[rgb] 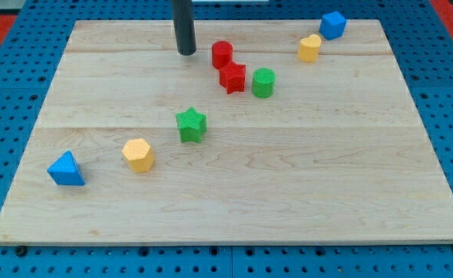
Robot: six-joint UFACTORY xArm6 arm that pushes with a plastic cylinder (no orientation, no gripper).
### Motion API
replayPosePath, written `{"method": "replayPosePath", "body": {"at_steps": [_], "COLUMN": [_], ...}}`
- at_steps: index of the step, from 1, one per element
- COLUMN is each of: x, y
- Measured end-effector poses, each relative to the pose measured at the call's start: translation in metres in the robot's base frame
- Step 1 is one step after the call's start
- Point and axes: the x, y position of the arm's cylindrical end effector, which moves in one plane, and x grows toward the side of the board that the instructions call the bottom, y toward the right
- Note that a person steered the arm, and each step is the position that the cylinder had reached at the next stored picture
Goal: Move the red circle to the top of the green circle
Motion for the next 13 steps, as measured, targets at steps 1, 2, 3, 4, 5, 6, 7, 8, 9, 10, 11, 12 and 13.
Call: {"method": "replayPosePath", "body": {"at_steps": [1, 2, 3, 4, 5, 6, 7, 8, 9, 10, 11, 12, 13], "x": [0.011, 0.005, 0.005, 0.001, -0.038, -0.051, -0.031, -0.003, 0.017, 0.031, 0.025, 0.001, -0.010], "y": [0.024, 0.027, 0.056, 0.059, 0.038, 0.041, 0.043, 0.056, 0.072, 0.088, 0.085, 0.080, 0.080]}}
